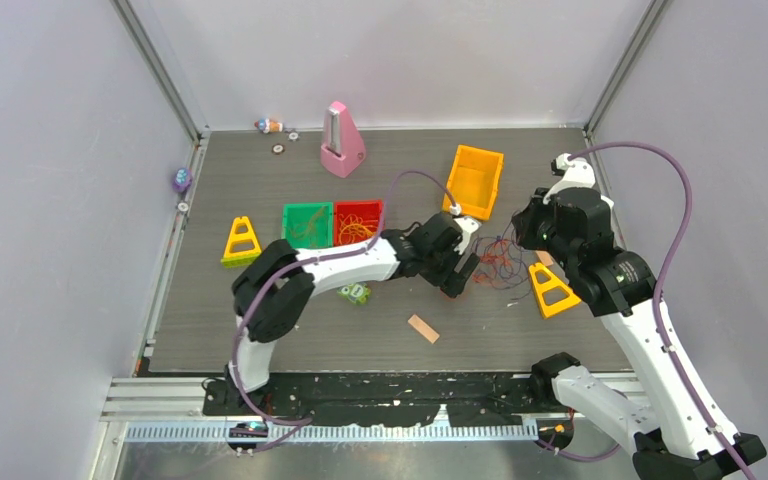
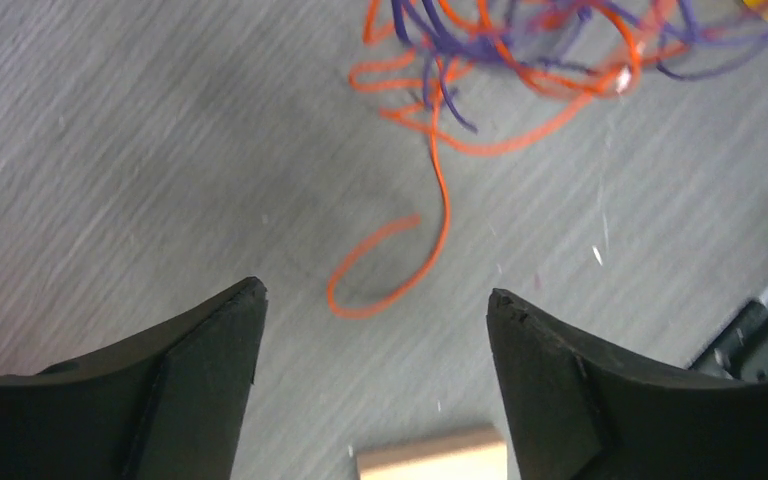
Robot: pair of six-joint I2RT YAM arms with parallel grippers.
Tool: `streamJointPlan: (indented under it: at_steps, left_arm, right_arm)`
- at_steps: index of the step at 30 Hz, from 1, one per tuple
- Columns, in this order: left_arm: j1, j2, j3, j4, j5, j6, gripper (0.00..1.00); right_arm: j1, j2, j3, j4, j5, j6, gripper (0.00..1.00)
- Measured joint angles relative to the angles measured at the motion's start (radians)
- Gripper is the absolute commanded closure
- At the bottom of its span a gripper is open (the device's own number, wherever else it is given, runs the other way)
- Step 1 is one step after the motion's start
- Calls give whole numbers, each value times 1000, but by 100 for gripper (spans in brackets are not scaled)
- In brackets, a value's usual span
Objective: Untangle the cables
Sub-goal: Untie the cable.
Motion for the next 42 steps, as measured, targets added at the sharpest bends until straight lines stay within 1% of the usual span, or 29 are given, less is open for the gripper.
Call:
streamJointPlan:
  at_steps: [2,4,5,6,7,8,9,10,14,16,18,21,23,27,32,33,35,38,42]
  left_arm:
    - [0,86,96,-48,-16,0,23]
    - [0,137,132,-78,-26,-6,25]
    - [0,149,132,-96,-31,-10,29]
    - [0,156,130,-117,-34,-14,38]
    - [0,161,128,-132,-42,-16,52]
    - [0,161,128,-136,-48,-26,68]
    - [0,161,128,-139,-50,-31,88]
    - [0,161,128,-142,-55,-40,100]
    - [0,151,95,-124,-72,-45,100]
    - [0,105,22,-78,-93,-51,100]
    - [3,11,-101,-63,-124,-56,100]
    - [28,-182,-264,-90,-153,-60,100]
    - [69,-312,-328,-100,-157,-61,100]
    - [199,-617,-426,-126,-144,-68,100]
    - [332,-954,-489,-246,-146,-69,100]
    - [360,-1000,-491,-268,-149,-69,100]
    - [449,-1104,-494,-319,-161,-71,100]
    - [565,-1234,-499,-382,-228,-94,100]
    - [628,-1392,-529,-430,-339,-130,100]
  right_arm:
    - [0,0,0,0,-1,2,94]
    - [0,0,0,0,0,6,94]
    - [0,0,0,0,2,11,94]
    - [0,-2,0,0,5,17,94]
    - [0,-5,0,0,7,22,94]
    - [0,-11,-1,1,13,27,94]
    - [0,-19,-2,0,18,31,94]
    - [0,-29,-2,1,22,35,94]
    - [0,-60,-2,2,37,53,94]
    - [0,-68,-2,2,48,58,94]
    - [-1,-73,-6,2,69,66,94]
    - [-6,-95,-38,6,119,82,94]
    - [-10,-110,-67,9,144,92,94]
    - [-13,-115,-130,19,168,110,94]
    - [-27,-68,-222,40,169,130,94]
    - [-32,-56,-238,42,168,133,94]
    - [-47,-21,-279,50,160,142,94]
    - [-111,10,-312,40,155,164,94]
    - [-193,31,-320,19,177,215,94]
